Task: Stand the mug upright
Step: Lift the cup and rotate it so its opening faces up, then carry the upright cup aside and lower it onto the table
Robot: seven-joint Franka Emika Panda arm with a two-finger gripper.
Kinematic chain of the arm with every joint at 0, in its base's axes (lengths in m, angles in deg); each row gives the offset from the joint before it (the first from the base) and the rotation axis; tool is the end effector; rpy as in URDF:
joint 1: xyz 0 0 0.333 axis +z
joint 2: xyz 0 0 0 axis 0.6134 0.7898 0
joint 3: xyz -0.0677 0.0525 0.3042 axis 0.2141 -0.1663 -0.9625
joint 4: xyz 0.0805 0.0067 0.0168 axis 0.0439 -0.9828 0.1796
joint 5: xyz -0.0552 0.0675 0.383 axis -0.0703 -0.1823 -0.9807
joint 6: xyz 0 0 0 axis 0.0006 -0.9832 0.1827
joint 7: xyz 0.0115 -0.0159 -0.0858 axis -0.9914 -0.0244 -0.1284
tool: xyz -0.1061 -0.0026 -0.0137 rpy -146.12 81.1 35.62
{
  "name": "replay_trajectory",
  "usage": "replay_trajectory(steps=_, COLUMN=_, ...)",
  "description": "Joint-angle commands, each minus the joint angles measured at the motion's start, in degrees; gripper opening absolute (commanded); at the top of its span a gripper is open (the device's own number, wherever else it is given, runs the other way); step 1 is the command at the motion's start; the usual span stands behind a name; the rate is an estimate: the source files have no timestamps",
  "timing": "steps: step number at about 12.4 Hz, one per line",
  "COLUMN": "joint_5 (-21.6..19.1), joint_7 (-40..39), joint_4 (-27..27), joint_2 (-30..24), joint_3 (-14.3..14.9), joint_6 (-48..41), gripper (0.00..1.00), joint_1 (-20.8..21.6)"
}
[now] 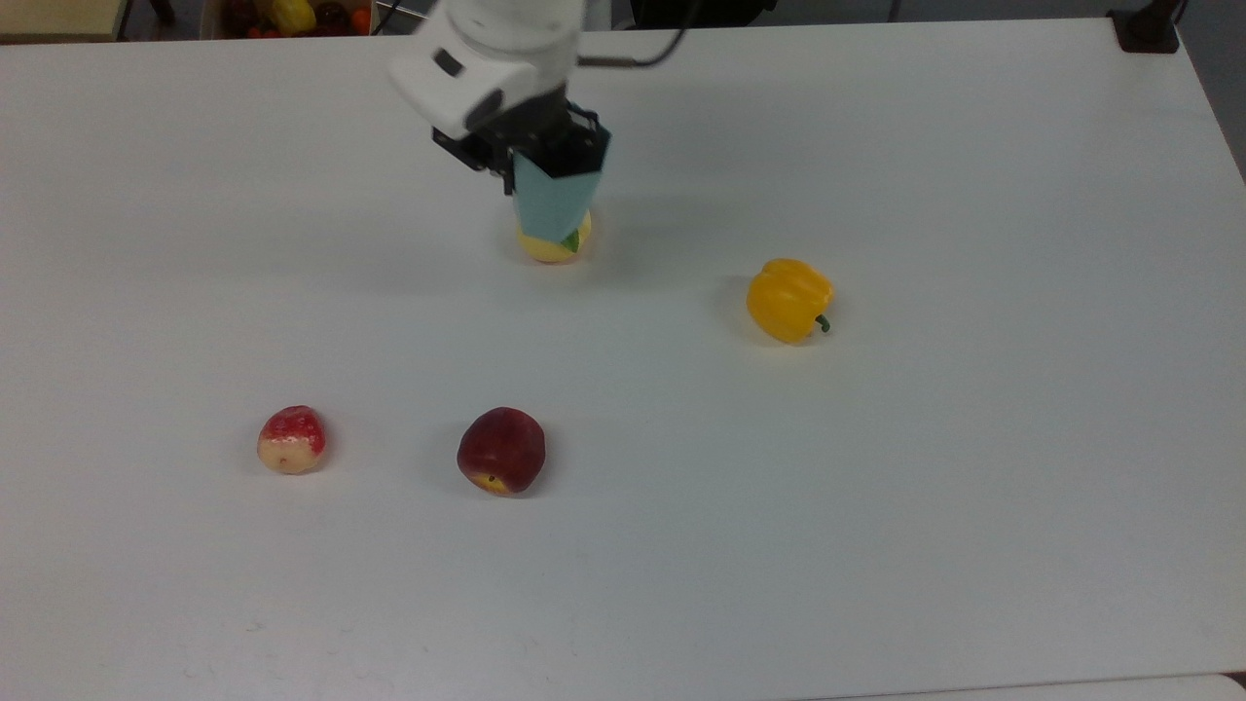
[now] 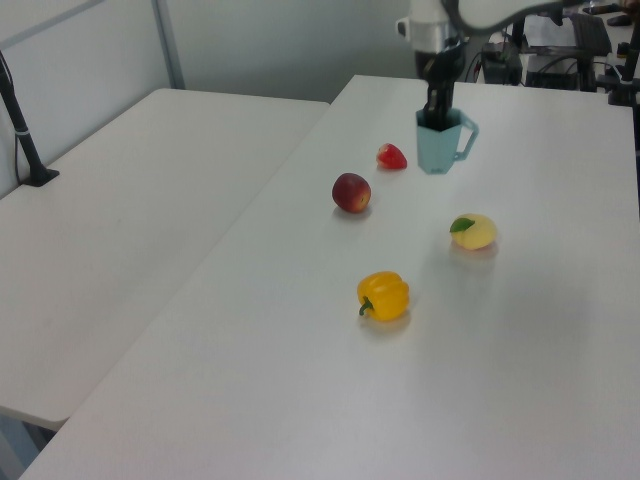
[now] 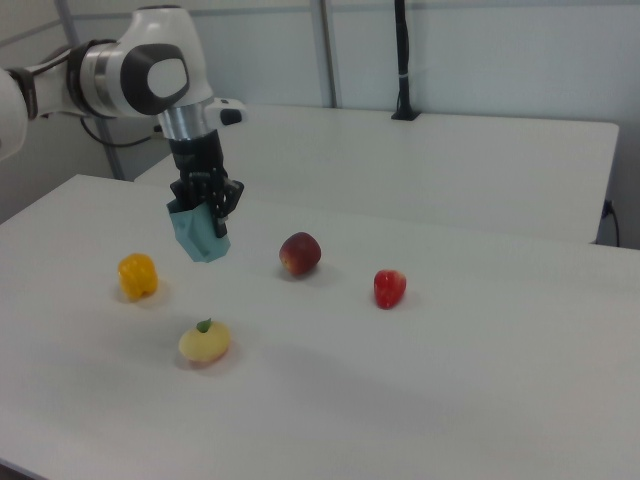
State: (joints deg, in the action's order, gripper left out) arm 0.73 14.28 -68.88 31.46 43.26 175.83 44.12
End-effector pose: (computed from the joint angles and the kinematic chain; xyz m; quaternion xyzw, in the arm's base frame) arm 0.6371 0.0471 0.5103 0.9974 0.0557 -0.0308 0.0329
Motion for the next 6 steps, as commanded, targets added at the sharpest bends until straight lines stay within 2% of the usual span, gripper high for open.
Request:
replay_trajectory(steps=1, joint_5=-9.4, joint_7=-14.1, joint_4=-7.2, joint_2=-6.7, joint_3=7.3, joint_6=-0.2, gripper=0.0, joint_1=-1.7)
replay_trajectory(steps=2, joint_5=-10.3, joint_7=-16.8, joint_4=-7.9, joint_2=-7.5, joint_3=10.0, joint_6=-0.2, gripper=0.0, joint_1=-1.8)
replay_trajectory(steps=4, joint_5=-10.5, joint_7=-22.9, joint_4=-11.2, joint_2=-8.3, joint_3=17.3, joint_6=0.4, gripper=0.0, joint_1=-1.9)
replay_trajectory(steps=6, joint_5=-10.5, joint_7=-29.3, joint_4=-14.8, joint_2=-7.8, joint_3=21.8, joint_6=4.5, gripper=0.0, joint_1=-1.9)
